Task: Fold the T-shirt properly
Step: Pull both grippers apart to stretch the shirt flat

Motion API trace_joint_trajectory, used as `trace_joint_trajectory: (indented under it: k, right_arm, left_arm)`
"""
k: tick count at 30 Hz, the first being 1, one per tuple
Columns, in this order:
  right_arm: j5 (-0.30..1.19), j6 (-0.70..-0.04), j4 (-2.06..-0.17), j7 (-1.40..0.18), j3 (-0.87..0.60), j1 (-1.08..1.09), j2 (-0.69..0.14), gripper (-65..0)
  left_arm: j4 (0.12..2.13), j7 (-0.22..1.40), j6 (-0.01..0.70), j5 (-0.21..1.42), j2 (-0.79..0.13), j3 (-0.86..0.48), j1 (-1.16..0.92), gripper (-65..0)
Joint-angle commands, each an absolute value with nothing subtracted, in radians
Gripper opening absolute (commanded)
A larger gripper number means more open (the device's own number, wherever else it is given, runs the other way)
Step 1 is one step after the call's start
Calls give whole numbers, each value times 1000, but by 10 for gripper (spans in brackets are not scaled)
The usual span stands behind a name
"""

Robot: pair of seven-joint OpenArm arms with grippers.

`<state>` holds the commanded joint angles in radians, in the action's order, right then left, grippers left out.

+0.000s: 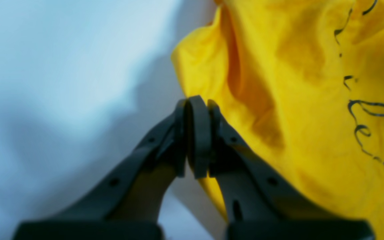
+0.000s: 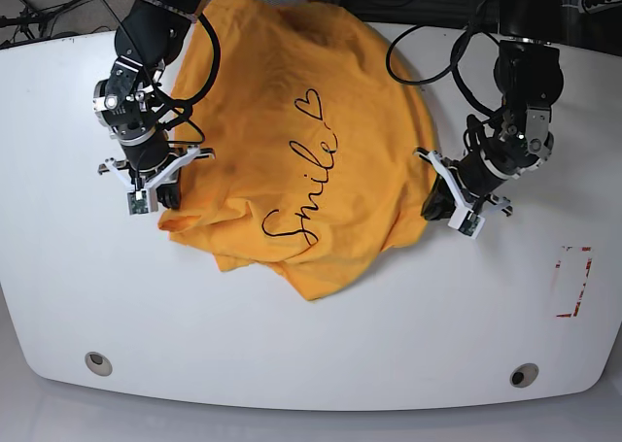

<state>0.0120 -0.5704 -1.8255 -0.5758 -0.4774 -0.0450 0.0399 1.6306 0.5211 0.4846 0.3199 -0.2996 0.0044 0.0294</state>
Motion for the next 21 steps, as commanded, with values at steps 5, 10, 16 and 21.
trace_joint_trajectory:
  k: [5,10,16,21]
  right_arm:
    - [12,-567,-1852,-592,-473,-34,42,-650]
    - [12,-568,-1869,-603,-472,-20,42,-650]
    - [13,-570,-1894,-636,-472,8,37,-650]
    - [19,-569,-1906,-661,-473,30,27,-650]
  left_arm:
    - [1697,541,482,322,-321,-66,20,-644]
    - [1739,558,482,325,-332,-114,22,-645]
    - [1794,591,482,328,-343,-182,49,-646]
    - [1820,620,482,333,-355,-230,86,-647]
